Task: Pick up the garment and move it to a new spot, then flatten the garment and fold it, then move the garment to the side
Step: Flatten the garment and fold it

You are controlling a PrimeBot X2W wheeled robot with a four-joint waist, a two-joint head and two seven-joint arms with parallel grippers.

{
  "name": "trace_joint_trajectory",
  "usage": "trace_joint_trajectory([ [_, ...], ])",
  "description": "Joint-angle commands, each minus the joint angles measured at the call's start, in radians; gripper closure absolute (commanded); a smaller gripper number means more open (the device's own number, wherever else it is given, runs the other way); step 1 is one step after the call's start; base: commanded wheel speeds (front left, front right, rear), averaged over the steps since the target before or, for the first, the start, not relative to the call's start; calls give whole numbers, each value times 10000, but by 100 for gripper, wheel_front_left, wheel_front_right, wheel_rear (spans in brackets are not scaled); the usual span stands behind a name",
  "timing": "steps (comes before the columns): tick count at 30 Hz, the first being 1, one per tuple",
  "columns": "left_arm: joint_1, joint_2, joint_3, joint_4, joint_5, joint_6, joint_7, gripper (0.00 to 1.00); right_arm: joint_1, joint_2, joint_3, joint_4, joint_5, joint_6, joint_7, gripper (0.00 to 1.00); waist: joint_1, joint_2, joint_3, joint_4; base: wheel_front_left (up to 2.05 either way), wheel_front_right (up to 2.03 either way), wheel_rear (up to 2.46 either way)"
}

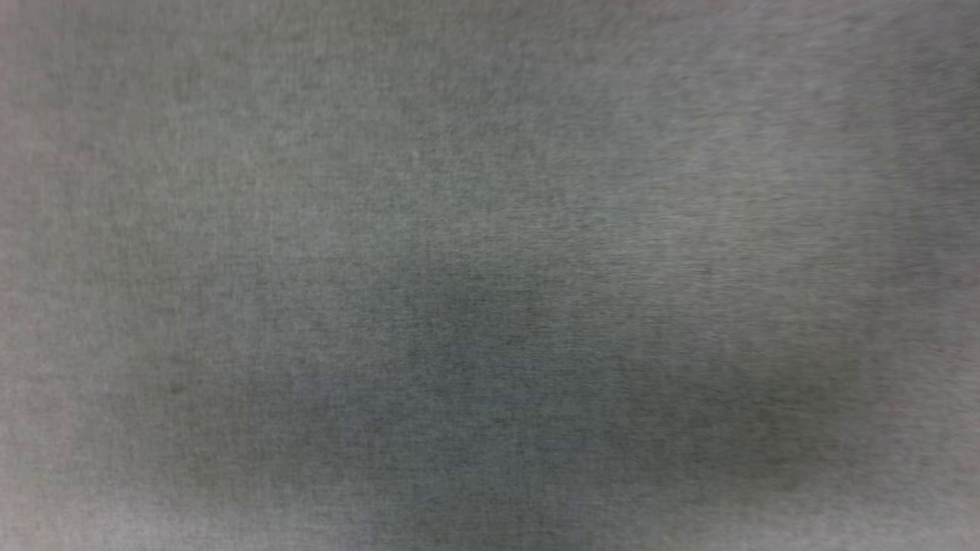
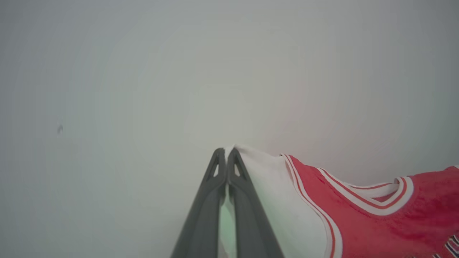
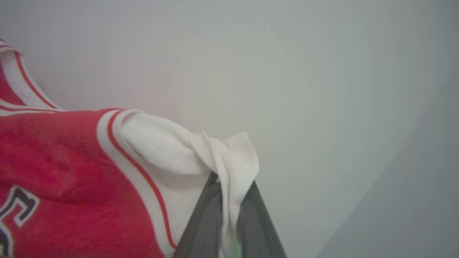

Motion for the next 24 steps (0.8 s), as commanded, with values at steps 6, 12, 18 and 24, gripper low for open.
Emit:
trace_joint_trajectory([
  [6,839,-65,-579,352,-627,-37,-313,100,1043,681,-500,-170,-795,-11,-31,100,0,-1,542,730,0,0,0],
  [12,2004,26,-1231,-35,-1725,-40,-140,100,1777,772,-307,-34,-532,-11,-32,100,0,-1,-152,932,0,0,0],
  [18,3828,653,-2107,-1038,-2841,-42,154,100,3191,608,483,-292,653,-11,-33,100,0,-1,-1323,965,0,0,0],
  [24,5885,1446,-2683,-2456,-3806,-41,135,100,5037,131,1417,-987,2250,-10,-33,100,0,-1,-2558,996,0,0,0],
])
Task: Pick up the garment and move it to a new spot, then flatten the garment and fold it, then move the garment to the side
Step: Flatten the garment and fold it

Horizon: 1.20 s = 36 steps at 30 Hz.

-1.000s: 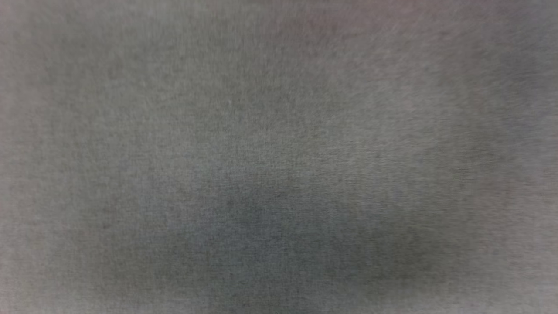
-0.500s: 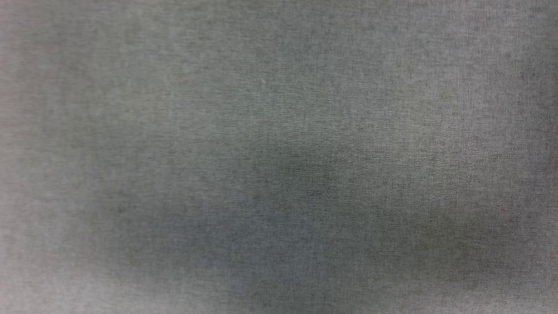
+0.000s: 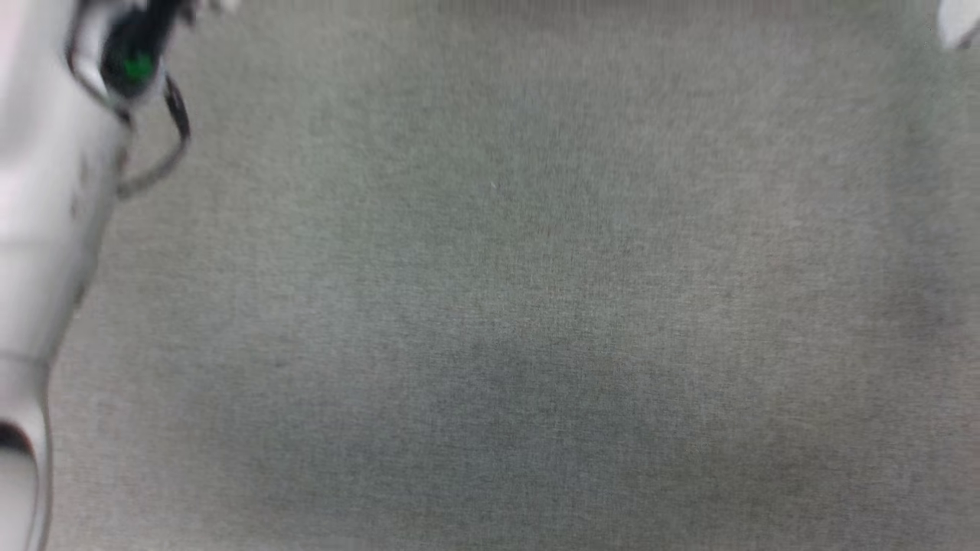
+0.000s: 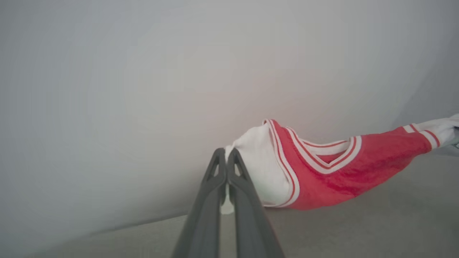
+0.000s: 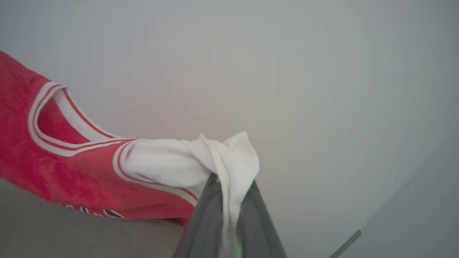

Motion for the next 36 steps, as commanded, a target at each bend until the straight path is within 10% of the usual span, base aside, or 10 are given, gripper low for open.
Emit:
trace_joint_trajectory([
  [1,786,183,-112,-356,-313,-7,8,100,829,-116,281,-219,436,-10,-26,100,0,0,-1321,60,0,0,0],
  [10,4900,1601,-489,-3120,-1218,540,370,100,4683,-1333,1356,-2648,2065,-10,584,100,0,0,-3124,-35,0,0,0],
  [23,10894,3938,-866,-8348,-2898,3283,850,100,9973,-2911,841,-6548,2326,-12,1917,100,0,0,-4100,-259,0,0,0],
  [36,13831,4319,-1460,-9953,-3375,5102,275,100,13221,-3040,-136,-8044,2144,-12,2249,100,0,0,-4318,-294,0,0,0],
])
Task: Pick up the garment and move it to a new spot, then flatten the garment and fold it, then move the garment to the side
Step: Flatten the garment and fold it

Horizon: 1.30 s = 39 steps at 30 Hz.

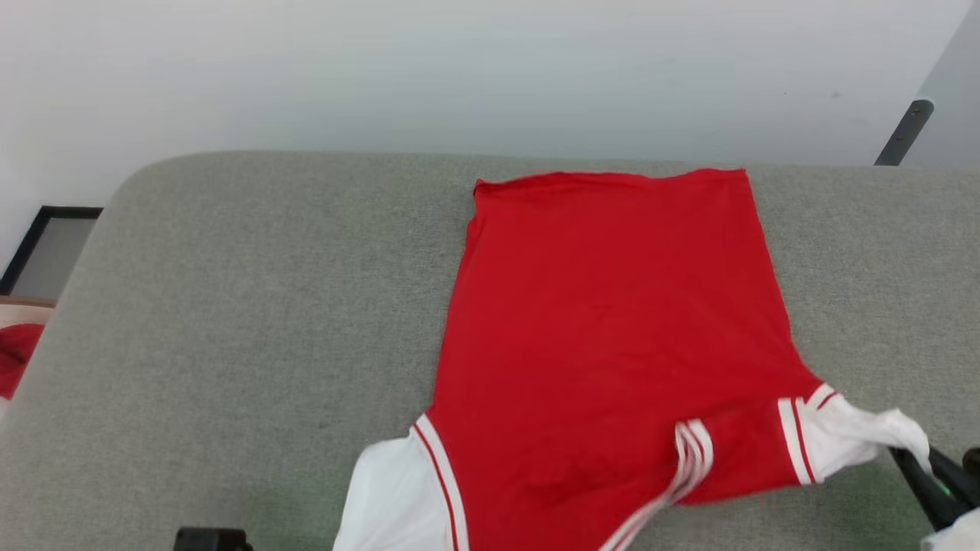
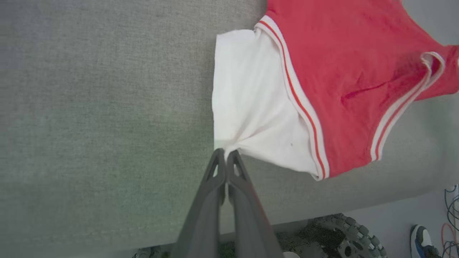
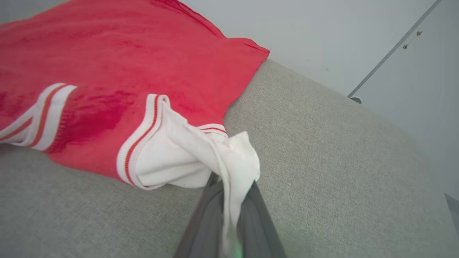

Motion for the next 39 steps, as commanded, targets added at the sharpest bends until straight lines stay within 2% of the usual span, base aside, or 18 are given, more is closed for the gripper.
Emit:
trace_joint_trajectory([
  [1,194,-127,-40,71,-36,133,-122,100,363,59,-123,-110,-29,-13,8,100,0,0,-17,-5,0,0,0],
  [11,407,-647,-186,582,-187,107,-252,100,1124,233,-186,-63,-46,-14,63,100,0,0,-166,-232,0,0,0],
  [12,452,-687,-170,635,-230,140,-280,100,1176,264,-198,18,-12,-14,129,66,0,0,-188,-319,0,0,0],
  [13,452,-687,-170,635,-230,140,-280,100,1176,264,-198,18,-12,-14,129,66,0,0,-188,-319,0,0,0],
  [14,498,-665,-161,669,-253,163,-306,100,1130,245,-146,56,-5,-12,191,0,0,0,-205,-414,0,0,0],
  [23,575,-579,-58,577,-327,211,-366,100,987,348,-252,-216,377,-12,395,0,0,0,-212,-700,0,0,0],
  [26,552,-589,-58,530,-309,223,-357,100,997,569,-569,-558,698,-14,534,0,0,0,-180,-749,0,0,0],
  [30,402,-647,-89,490,-181,229,-337,100,712,1211,-1489,-1026,1195,-12,1093,0,0,0,-81,-725,0,0,0],
  [35,32,-792,-143,480,40,118,-275,100,-446,1807,-2062,-1512,1148,-12,2179,0,0,0,186,-524,0,0,0],
  [39,-471,-983,-252,539,363,-30,-151,100,-1993,1874,-2222,-1285,932,-12,2845,0,0,0,508,-173,0,0,0],
])
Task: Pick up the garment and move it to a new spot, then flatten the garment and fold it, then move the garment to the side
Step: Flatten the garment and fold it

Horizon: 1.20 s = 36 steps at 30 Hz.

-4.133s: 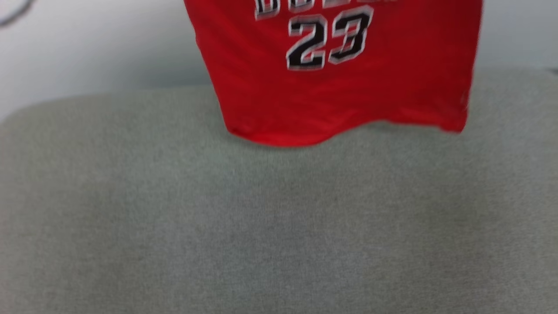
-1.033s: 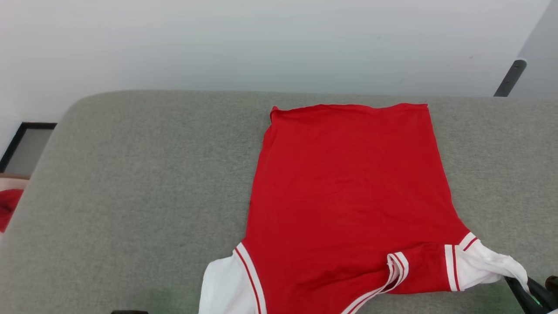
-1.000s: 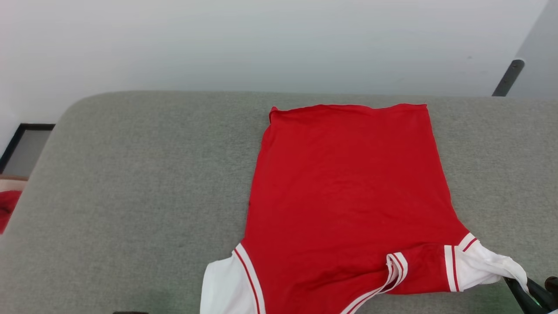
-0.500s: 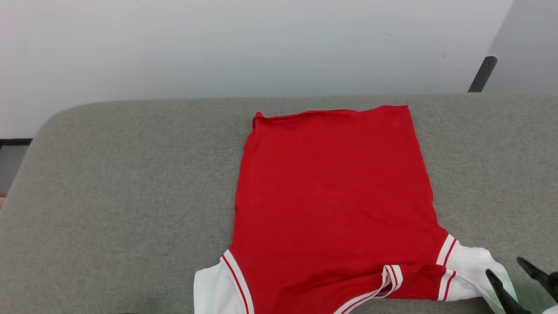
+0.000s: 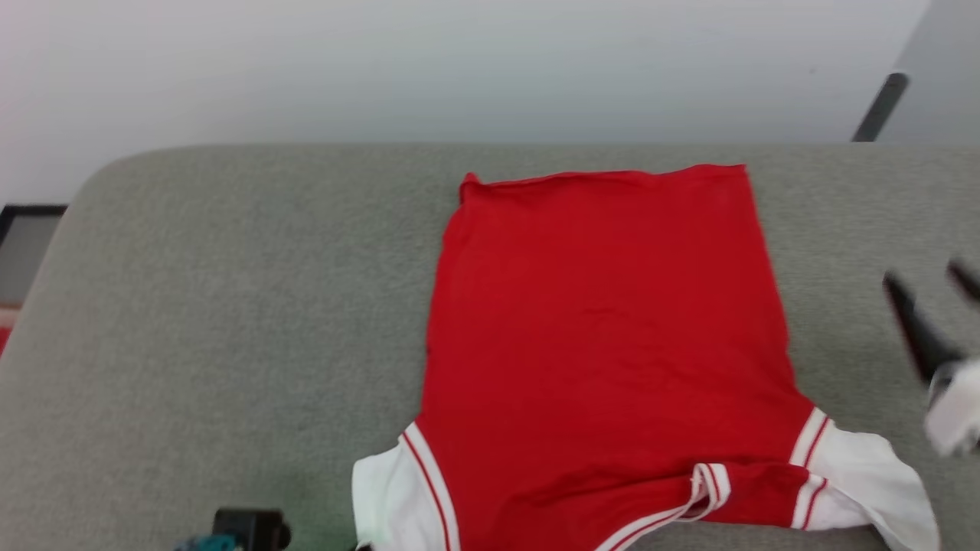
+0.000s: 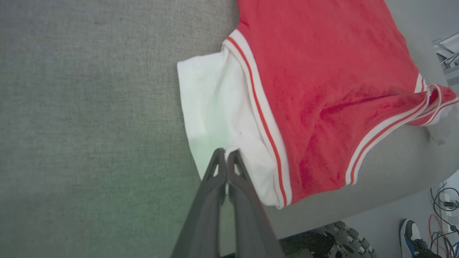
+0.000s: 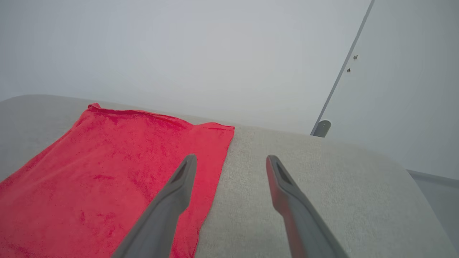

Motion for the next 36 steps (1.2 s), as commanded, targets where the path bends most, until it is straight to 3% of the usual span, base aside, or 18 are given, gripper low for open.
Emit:
trace_joint_trajectory([
  [1,-286,-128,-38,19,176,-90,57,100,-639,-46,-39,241,-81,-10,148,0,0,0,337,374,0,0,0],
  [10,-1715,-868,-289,366,863,-620,335,100,-4254,-436,196,2988,60,-9,1873,0,0,0,1500,1595,0,0,0],
  [19,-3024,-2010,-788,1123,1430,-1427,574,100,-6748,-981,-564,5939,-206,-9,4196,0,0,0,2703,3051,0,0,0],
  [29,-3794,-2988,-1258,2033,1690,-2252,674,100,-7813,-1177,-1403,7542,-1455,-9,5655,0,0,0,3517,4212,0,0,0],
  [36,-3934,-3330,-1415,2469,1668,-2504,639,100,-7690,-1007,-2151,8343,-2448,-7,6541,0,0,0,3730,4611,0,0,0],
])
